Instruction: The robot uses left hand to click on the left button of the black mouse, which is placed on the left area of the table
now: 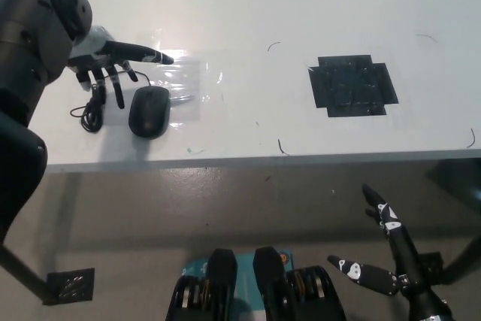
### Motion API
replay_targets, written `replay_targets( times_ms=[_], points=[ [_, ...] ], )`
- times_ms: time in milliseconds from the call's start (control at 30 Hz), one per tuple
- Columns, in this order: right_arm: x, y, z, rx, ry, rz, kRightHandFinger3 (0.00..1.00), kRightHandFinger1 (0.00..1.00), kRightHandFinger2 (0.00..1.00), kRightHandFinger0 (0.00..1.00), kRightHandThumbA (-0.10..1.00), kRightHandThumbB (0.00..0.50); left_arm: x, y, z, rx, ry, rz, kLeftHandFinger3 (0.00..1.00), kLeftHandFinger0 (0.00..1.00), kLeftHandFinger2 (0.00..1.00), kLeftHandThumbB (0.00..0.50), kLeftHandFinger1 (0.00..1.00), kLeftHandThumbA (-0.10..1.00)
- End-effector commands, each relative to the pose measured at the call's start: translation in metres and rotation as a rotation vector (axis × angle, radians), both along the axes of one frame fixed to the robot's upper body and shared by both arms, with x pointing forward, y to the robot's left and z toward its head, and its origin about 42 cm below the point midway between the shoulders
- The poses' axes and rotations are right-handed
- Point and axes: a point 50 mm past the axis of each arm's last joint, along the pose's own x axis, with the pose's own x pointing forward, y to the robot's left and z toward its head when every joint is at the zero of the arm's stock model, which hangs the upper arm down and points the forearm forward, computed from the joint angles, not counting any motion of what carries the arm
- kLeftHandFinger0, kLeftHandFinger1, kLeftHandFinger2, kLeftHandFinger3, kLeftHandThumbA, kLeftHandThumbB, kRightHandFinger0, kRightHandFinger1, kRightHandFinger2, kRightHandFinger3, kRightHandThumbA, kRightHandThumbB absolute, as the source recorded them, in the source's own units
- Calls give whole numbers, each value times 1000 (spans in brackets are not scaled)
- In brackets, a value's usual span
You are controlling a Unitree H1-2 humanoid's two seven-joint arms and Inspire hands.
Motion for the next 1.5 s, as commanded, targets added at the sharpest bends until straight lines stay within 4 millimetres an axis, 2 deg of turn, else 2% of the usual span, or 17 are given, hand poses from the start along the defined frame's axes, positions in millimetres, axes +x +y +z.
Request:
replay_targets(
  times_ms=[0,200,300,367,533,633,833,900,1000,1067,1133,1267,1300,1333,1400,1433,1467],
  points=[
    [5,-3,10,-8,-33,20,1000,1000,1000,907,953,168,3,3,28,-2,-53,18,1000,0,444,472,180,1000],
    [5,-3,9,-10,-33,23,1000,1000,1000,893,955,172,1,4,24,-22,-5,54,1000,0,614,500,236,1000],
    [5,-2,10,-12,-30,27,1000,1000,1000,889,957,171,0,6,20,-32,14,37,1000,0,585,481,217,1000],
    [5,-3,11,-12,-32,30,1000,1000,1000,887,953,163,0,6,19,-40,27,45,1000,0,637,498,243,1000],
    [7,-3,12,-19,-37,33,1000,1000,1000,868,956,169,1,-1,18,-13,11,29,1000,0,703,463,307,1000],
    [8,-2,12,-22,-37,38,1000,1000,1000,863,960,169,2,-6,16,20,-25,-26,1000,0,643,480,293,1000],
    [11,-1,15,-28,-39,48,1000,1000,1000,845,956,156,3,-15,5,52,-31,-50,1000,7,705,493,294,1000],
    [12,-2,16,-31,-38,50,1000,1000,1000,842,960,155,2,-16,5,53,-17,-52,1000,0,637,491,257,1000],
    [14,-2,18,-34,-40,58,1000,994,1000,838,960,151,2,-14,0,62,-14,-58,1000,1,708,500,333,1000],
    [15,-2,20,-40,-38,63,1000,989,1000,837,964,148,0,-13,-4,38,10,-27,1000,0,612,500,276,1000],
    [15,-2,21,-44,-42,66,1000,979,1000,830,962,144,0,-13,-9,46,23,-35,1000,68,648,485,317,1000],
    [15,-2,20,-51,-39,69,1000,976,1000,820,963,154,-1,-12,-14,36,29,-18,1000,1,563,490,223,1000],
    [15,-2,21,-52,-37,70,1000,976,1000,819,963,156,-1,-12,-10,26,42,-3,1000,0,437,492,96,1000],
    [15,-2,21,-52,-37,71,1000,975,1000,819,964,155,0,-12,-4,34,32,-5,1000,0,474,500,68,1000],
    [14,-1,19,-56,-28,75,1000,974,1000,821,966,153,1,-8,6,39,3,-4,1000,39,643,500,214,1000],
    [14,-1,19,-51,-24,75,1000,976,1000,833,956,150,3,-3,25,17,-49,-27,1000,143,834,481,432,1000],
    [13,-1,18,-50,-21,75,1000,976,1000,834,955,151,4,-1,35,10,-83,-40,1000,191,844,481,461,1000]
  ],
)
